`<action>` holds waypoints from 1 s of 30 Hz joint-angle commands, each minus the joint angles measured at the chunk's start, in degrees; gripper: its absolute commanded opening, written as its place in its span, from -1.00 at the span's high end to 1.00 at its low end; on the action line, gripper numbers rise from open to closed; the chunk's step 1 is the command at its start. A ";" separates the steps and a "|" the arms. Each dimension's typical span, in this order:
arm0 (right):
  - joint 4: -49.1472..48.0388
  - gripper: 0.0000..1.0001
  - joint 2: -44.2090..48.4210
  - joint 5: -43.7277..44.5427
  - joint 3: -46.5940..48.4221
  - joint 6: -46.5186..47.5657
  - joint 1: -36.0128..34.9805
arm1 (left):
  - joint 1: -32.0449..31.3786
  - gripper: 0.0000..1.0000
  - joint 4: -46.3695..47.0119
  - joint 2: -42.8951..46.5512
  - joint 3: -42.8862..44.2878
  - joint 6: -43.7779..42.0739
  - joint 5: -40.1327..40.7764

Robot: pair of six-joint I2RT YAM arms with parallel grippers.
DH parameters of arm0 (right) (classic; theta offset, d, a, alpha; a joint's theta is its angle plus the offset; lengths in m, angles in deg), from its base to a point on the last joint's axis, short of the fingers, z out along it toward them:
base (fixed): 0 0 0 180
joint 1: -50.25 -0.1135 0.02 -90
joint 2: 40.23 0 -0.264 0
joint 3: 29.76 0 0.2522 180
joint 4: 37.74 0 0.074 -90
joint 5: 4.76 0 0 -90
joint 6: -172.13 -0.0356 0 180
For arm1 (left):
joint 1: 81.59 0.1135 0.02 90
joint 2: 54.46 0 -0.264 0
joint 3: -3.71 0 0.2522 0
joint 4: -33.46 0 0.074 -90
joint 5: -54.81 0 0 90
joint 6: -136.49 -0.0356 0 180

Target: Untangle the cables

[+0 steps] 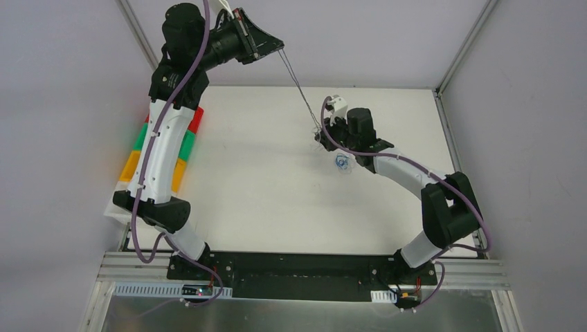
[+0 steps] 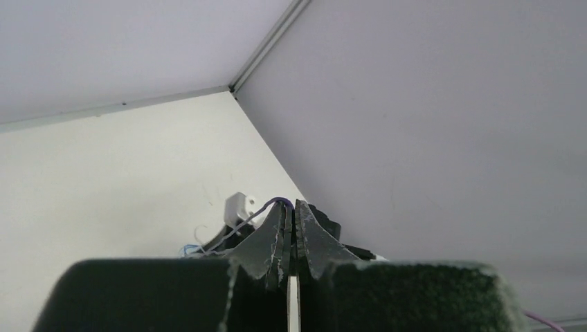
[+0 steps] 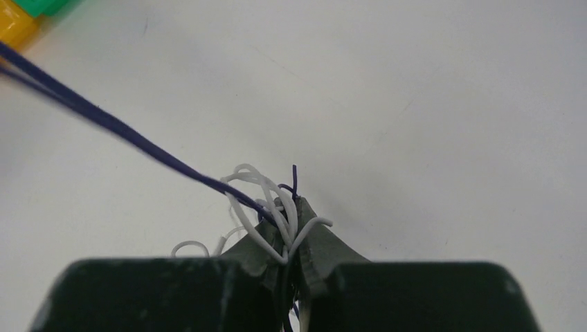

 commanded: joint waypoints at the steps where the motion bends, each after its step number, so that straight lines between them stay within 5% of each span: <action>1: 12.76 1.00 1.89 -4.84 -4.53 5.21 2.17 | 3.17 1.00 7.62 -1.04 9.83 -2.07 -0.55; 17: 32.57 0.85 -0.56 -10.58 -0.94 10.42 4.50 | 9.75 1.00 8.86 1.28 12.54 -2.28 1.00; 24: 46.50 0.46 -2.25 -11.78 4.01 15.88 6.63 | 13.31 1.00 9.11 2.66 11.54 -1.25 1.36; 25: 47.83 0.48 -2.29 -11.94 4.50 16.55 7.22 | 13.76 1.00 9.25 3.12 10.46 -0.60 1.16; 28: 49.80 1.00 -1.67 -11.82 5.04 18.51 9.00 | 14.41 1.00 10.47 5.76 4.90 0.40 0.39; 30: 51.13 1.00 -1.46 -11.14 5.75 19.72 9.83 | 14.89 1.00 11.12 7.19 2.19 0.15 0.22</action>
